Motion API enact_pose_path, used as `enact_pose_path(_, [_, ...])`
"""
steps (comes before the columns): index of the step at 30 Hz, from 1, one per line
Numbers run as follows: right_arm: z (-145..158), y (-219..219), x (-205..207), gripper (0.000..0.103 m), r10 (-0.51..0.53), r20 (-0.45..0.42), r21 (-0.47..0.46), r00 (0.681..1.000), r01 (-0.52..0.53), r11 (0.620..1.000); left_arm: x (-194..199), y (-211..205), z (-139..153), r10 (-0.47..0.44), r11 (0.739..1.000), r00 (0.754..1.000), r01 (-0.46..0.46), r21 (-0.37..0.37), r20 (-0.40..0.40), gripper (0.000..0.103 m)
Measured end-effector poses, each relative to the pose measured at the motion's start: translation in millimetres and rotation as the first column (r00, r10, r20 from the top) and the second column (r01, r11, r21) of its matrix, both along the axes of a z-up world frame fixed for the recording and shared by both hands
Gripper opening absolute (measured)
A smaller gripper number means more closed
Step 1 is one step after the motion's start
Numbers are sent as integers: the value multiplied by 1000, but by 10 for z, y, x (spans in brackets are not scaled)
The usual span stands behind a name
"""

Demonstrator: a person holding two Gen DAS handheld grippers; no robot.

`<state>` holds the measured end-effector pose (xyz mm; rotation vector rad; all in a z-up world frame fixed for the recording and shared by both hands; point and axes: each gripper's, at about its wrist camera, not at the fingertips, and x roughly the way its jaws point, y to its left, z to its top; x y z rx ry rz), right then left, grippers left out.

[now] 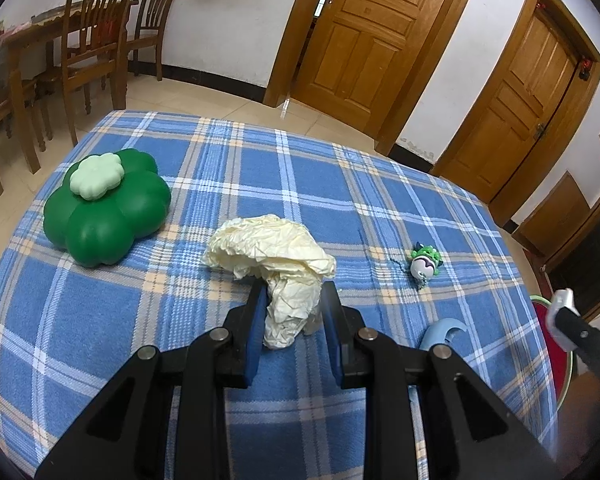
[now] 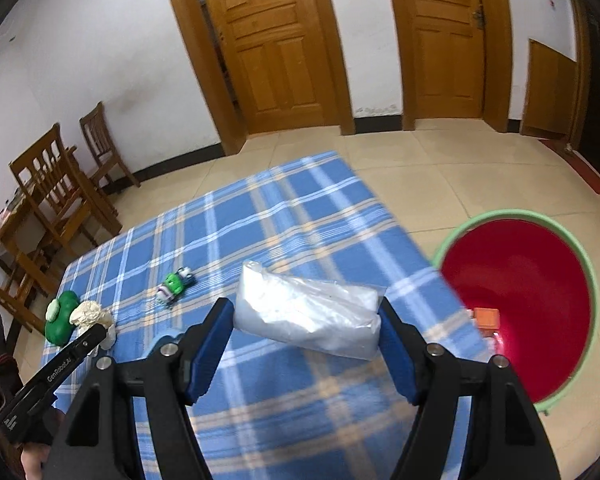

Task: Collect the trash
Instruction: 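Carry the packet over the red bucket with the right gripper while the left holds the tissue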

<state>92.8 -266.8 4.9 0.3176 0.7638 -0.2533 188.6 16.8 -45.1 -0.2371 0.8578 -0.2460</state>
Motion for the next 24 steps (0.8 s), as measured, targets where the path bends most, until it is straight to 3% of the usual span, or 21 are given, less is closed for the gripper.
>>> enact_pose_path(8, [119, -454, -377, 73, -91, 21, 4, 996, 91, 996, -72, -120, 62, -28, 1000, 999, 27, 6, 16, 27])
enact_pose_path(24, [-24, -1355, -1041, 73, -298, 7, 54, 954, 298, 953, -371, -572, 404, -132, 991, 988, 130, 32, 82, 27])
